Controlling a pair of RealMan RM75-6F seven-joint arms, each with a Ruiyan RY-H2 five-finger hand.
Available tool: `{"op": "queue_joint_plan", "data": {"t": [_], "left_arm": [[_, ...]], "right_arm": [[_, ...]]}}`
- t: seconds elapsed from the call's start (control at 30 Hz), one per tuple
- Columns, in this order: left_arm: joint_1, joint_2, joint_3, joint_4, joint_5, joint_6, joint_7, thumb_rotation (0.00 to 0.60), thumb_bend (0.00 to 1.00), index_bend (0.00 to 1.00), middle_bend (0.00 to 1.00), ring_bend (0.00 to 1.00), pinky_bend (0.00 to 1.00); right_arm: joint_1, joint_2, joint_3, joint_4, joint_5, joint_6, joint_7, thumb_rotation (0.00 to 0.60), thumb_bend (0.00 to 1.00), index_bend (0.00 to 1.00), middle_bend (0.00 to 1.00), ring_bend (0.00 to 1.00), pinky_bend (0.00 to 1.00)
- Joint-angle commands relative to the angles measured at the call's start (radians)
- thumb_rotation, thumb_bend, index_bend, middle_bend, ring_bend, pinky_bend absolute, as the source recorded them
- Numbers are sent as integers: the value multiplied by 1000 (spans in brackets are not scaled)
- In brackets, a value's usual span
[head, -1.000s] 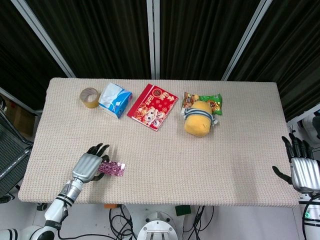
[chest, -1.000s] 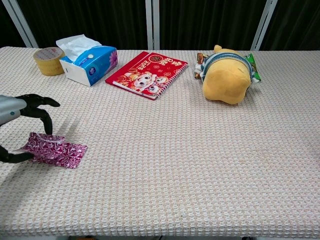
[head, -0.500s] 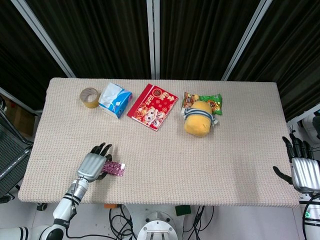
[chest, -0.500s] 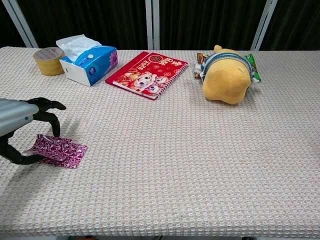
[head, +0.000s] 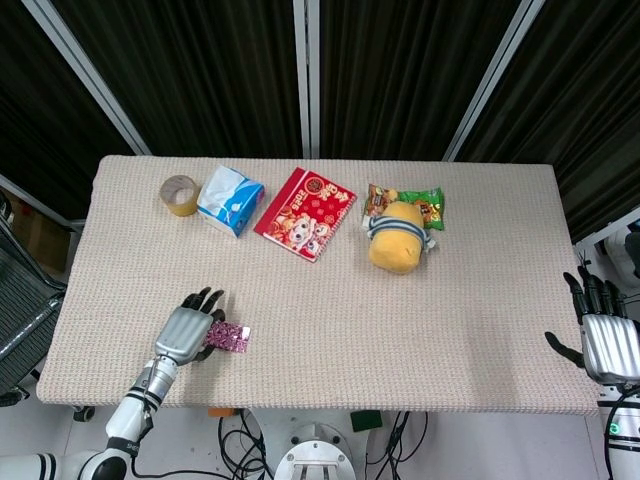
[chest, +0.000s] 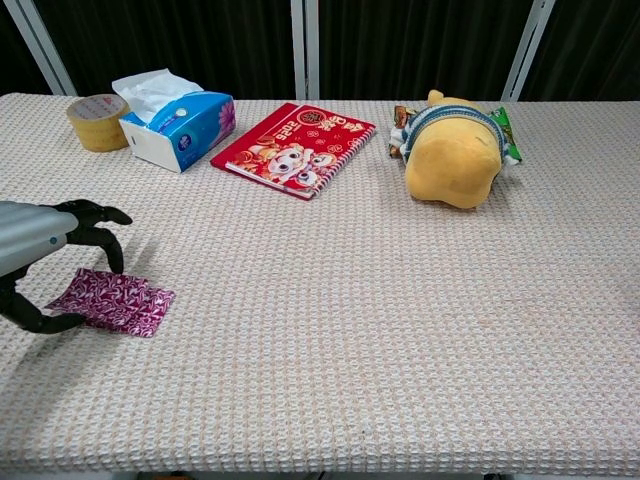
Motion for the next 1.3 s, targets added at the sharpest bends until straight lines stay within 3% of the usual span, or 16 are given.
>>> {"op": "queue_joint_plan", "data": {"t": [0.03,0.67,1.03,1.17,1.27,1.3], "left_arm": [[0,3,2,-3,-5,-4,-3,600,249,323,66,0,139],[-2,6,16,-12,-18,-7,2,600,249,241,67,0,139],[19,48,26,-81,57,47,-22,600,248,207,66,0,139],[41,91,22,-75,181,110,-133,600,248,206,63,0,142],[74,129,33,21,347,211,-292,597,236,186,62,0,144],[93,142,33,67,384,261,-325,552,234,172,62,0,145]], "right_arm": [[0,-1,-1,0,-2,1,-2,600,472,0,0,0,0],[-2,-6,0,10,1,2,5,600,472,0,0,0,0],[-4,-4,1,11,-2,7,14,600,472,0,0,0,0],[-6,-1,0,18,-15,18,23,600,472,0,0,0,0],[-7,4,-9,36,-33,20,38,600,472,0,0,0,0],[-9,5,-13,45,-40,20,42,600,471,0,0,0,0]]}}
